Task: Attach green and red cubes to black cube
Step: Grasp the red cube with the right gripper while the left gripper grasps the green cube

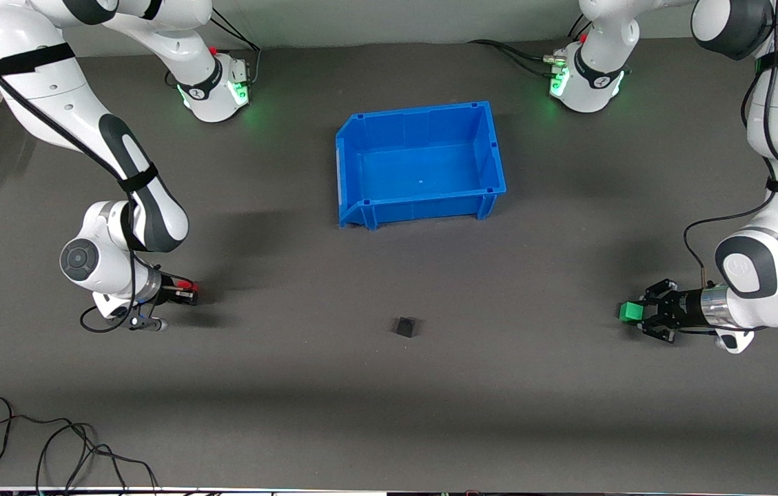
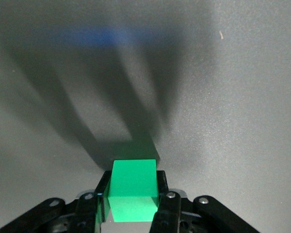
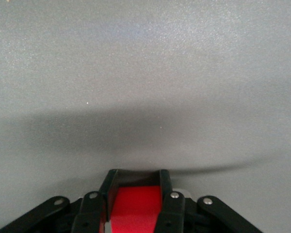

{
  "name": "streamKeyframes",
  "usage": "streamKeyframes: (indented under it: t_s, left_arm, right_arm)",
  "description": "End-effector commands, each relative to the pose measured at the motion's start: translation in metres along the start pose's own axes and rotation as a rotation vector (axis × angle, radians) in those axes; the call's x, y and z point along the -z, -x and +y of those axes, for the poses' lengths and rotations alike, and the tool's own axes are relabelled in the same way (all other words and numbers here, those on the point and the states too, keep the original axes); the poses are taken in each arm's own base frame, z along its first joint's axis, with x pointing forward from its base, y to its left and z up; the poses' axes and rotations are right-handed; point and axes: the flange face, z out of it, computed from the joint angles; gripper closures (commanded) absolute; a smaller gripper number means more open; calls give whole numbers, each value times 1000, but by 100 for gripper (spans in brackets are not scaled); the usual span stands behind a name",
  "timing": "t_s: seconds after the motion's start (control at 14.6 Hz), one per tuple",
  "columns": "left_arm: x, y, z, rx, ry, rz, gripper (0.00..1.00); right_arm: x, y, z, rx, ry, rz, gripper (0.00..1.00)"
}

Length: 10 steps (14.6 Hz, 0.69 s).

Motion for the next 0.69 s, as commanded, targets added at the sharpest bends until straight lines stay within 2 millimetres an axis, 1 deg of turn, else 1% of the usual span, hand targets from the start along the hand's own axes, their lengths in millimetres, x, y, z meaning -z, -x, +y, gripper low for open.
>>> streamKeyframes:
  t_s: [0.0,0.14,0.27,0.34,0.48,0.55,0.62]
  left_arm:
    - [11,7,-3,0,5,-13,79]
    - [22,12,2,-1,3,-25,79]
    - [40,19,9,37,7,-32,79]
    - [52,24,13,77,11,-34,79]
    - [66,32,17,174,21,-32,79]
    - [67,38,20,217,29,-28,79]
    - [67,46,24,260,34,-23,79]
  right_arm:
    - [-7,7,-2,-44,-17,0,100]
    - [-5,7,-2,-64,-27,-5,100]
    - [-2,5,-6,-65,-29,-2,100]
    - [-1,5,-6,-109,-33,-2,100]
    - [2,6,-9,-296,-58,-10,100]
    - [2,7,-18,-373,-64,-21,100]
    - [5,7,-32,-448,-74,-22,100]
